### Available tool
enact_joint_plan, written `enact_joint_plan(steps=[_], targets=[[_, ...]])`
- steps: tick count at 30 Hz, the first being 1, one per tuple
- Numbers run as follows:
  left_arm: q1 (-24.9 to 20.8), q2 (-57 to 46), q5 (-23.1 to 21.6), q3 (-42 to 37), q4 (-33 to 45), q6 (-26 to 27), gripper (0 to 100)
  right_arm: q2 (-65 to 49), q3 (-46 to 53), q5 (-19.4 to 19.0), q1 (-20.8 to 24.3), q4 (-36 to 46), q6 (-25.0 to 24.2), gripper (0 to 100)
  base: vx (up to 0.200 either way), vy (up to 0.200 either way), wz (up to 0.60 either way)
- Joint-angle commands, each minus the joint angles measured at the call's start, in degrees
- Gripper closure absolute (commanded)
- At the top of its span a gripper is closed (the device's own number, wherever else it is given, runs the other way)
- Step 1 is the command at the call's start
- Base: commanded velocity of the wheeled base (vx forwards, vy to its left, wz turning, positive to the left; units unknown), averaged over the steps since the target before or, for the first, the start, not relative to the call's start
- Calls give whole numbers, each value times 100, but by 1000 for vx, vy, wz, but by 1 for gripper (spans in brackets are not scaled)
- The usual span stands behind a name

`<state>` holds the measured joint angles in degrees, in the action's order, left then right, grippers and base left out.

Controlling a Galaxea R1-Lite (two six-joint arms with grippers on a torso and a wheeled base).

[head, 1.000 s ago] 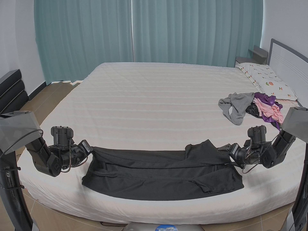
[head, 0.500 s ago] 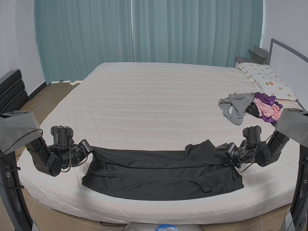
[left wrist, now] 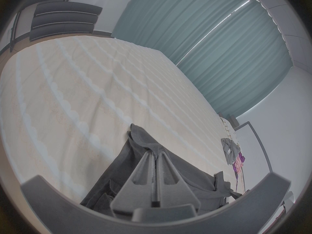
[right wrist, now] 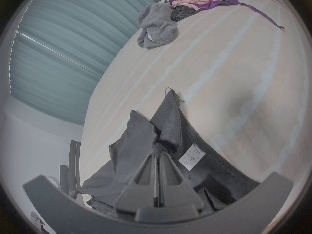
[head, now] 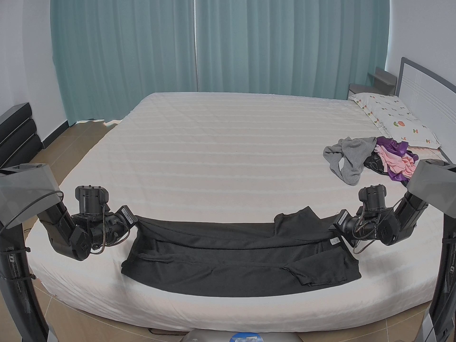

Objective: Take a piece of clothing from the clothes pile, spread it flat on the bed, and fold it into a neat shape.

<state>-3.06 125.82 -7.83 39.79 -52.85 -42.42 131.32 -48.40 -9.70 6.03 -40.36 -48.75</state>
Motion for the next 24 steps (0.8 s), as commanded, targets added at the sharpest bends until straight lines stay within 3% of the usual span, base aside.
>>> enact_joint_plan(steps=[1, 4, 11, 20, 24], targets=[[51, 4, 36, 292, 38, -3, 100, -194, -170, 109, -41, -15, -3, 100, 0, 0, 0], [130, 39, 71, 547, 11, 6, 100, -291, -513, 399, -85, -7, -3, 100, 0, 0, 0], [394, 171, 88, 1207, -15, 6, 100, -265, -1295, 461, -94, -33, -469, 100, 0, 0, 0], [394, 189, 44, 741, -200, 94, 100, -352, -548, 469, -94, -68, -434, 100, 0, 0, 0], [394, 189, 0, 249, -437, 542, 100, -388, -47, 425, -111, -68, -187, 100, 0, 0, 0]])
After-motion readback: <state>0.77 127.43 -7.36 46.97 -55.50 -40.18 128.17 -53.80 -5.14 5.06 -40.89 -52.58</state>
